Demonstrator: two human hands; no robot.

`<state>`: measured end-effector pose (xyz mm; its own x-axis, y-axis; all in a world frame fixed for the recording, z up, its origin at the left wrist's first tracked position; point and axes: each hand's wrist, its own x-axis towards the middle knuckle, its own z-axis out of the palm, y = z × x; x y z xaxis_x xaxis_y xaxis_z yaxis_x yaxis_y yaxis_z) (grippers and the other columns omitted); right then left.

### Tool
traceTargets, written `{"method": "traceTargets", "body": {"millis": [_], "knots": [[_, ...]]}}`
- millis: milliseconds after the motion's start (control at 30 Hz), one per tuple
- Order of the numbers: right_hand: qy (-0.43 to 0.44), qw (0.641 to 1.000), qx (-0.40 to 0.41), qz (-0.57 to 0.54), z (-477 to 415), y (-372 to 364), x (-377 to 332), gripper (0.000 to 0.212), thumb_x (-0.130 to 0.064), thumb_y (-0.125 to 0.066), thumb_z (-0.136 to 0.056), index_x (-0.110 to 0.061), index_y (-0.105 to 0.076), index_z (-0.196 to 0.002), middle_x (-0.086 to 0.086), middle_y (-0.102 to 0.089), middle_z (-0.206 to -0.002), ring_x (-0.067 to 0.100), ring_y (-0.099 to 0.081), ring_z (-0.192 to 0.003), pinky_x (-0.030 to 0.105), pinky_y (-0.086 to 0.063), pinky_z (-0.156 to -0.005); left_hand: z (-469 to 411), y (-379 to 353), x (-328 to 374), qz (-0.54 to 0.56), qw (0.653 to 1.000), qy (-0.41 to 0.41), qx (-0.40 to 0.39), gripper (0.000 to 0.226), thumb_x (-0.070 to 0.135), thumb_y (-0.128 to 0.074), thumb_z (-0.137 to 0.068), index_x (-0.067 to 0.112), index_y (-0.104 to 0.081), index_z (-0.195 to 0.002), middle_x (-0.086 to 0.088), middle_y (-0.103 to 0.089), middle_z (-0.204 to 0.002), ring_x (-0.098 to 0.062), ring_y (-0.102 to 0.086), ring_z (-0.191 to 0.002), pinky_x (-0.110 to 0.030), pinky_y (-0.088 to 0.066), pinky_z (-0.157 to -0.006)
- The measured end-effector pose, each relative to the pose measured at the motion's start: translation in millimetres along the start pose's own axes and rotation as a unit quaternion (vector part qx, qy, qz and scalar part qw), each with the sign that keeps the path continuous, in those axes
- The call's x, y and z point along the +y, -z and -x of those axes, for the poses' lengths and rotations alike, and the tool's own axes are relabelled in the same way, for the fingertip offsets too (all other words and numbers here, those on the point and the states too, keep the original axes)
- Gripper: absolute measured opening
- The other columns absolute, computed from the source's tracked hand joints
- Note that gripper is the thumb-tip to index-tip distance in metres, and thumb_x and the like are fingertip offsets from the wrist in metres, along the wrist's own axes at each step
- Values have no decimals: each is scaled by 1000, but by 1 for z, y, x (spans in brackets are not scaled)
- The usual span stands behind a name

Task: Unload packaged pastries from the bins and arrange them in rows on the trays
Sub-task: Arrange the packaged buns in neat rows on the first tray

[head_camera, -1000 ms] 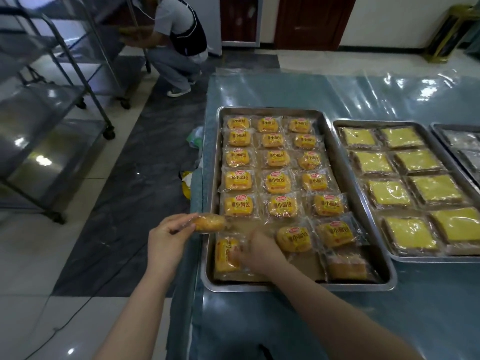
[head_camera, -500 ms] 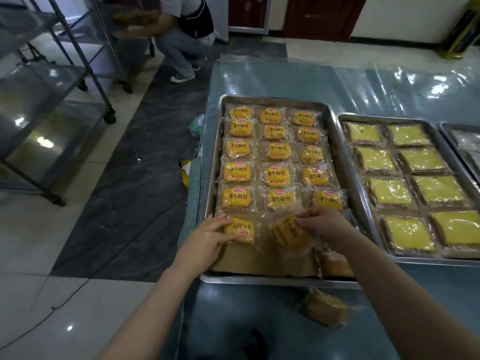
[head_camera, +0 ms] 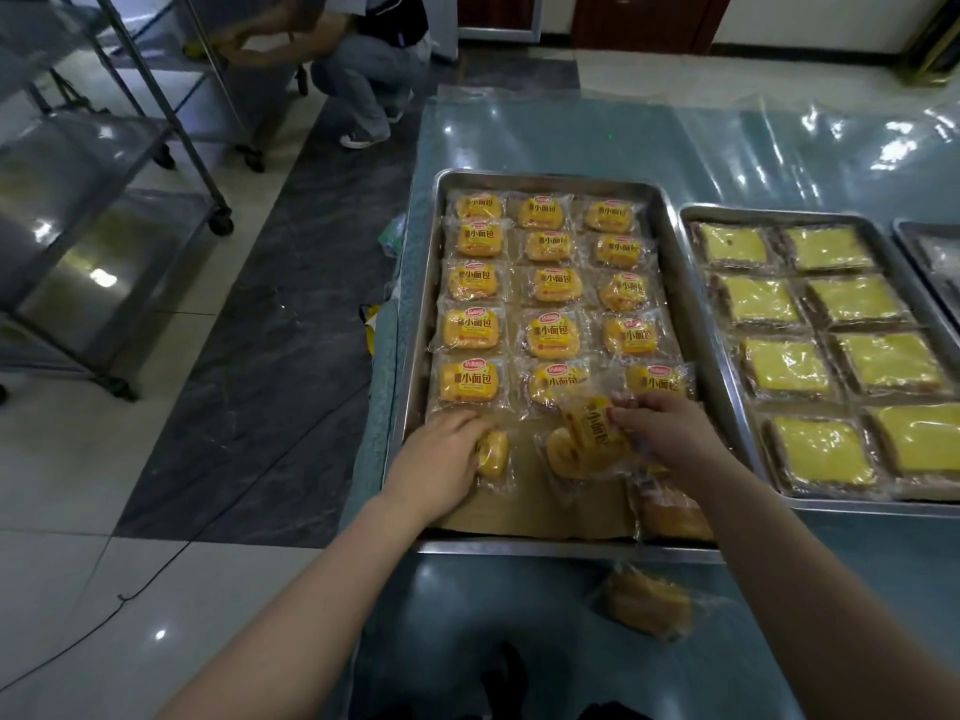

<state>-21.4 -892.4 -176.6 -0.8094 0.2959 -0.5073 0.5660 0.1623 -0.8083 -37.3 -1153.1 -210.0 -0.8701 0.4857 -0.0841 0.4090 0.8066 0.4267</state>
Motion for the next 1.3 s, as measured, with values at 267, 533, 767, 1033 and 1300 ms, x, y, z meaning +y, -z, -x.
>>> {"method": "traceTargets", "body": {"millis": [267,533,767,1033,1300], "knots": [[-7,999,28,-30,2,12,4,11,-16,-69,-85,-22,-68,-94,4,-69,-95,23,-66,-89,36,-53,-67,2,7,-4,-11,984,172,35,37,48,-52,-90,20,-43,-113,-2,-64,-88,-21,-63,-76,-38,-54,-64],[9,999,17,-30,13,13,2,12,-14,-71,-83,-21,-67,-92,6,-68,-97,23,-64,-90,33,-52,-69,7,11,0,24,981,-71,-180,46,14,-51,-86,36,-55,-126,9,-29,-151,-17,-30,-135,-31,-24,-111],[7,1000,14,-21,16,18,2,19,-17,-70,-84,-16,-69,-103,6,-68,-96,23,-63,-89,37,-52,-71,21,-8,7,-133,985,89,-64,60,56,-37,-92,22,-35,-141,-2,4,-158,-29,-35,-128,-40,-40,-99],[8,1000,9,-22,17,22,6,16,-16,-70,-84,-13,-69,-99,3,-67,-93,22,-63,-85,35,-49,-66,20,-23,10,-103,989,-83,-61,59,29,-47,-95,41,-19,-146,4,5,-157,-23,7,-144,-42,0,-116],[34,997,-66,4,14,19,-1,13,-12,-60,-91,-18,-69,-98,3,-68,-95,17,-64,-87,24,-46,-61,3,-26,5,-171,979,-48,-98,92,0,-42,-87,42,18,-142,-4,31,-150,-22,33,-135,-41,14,-112]]}}
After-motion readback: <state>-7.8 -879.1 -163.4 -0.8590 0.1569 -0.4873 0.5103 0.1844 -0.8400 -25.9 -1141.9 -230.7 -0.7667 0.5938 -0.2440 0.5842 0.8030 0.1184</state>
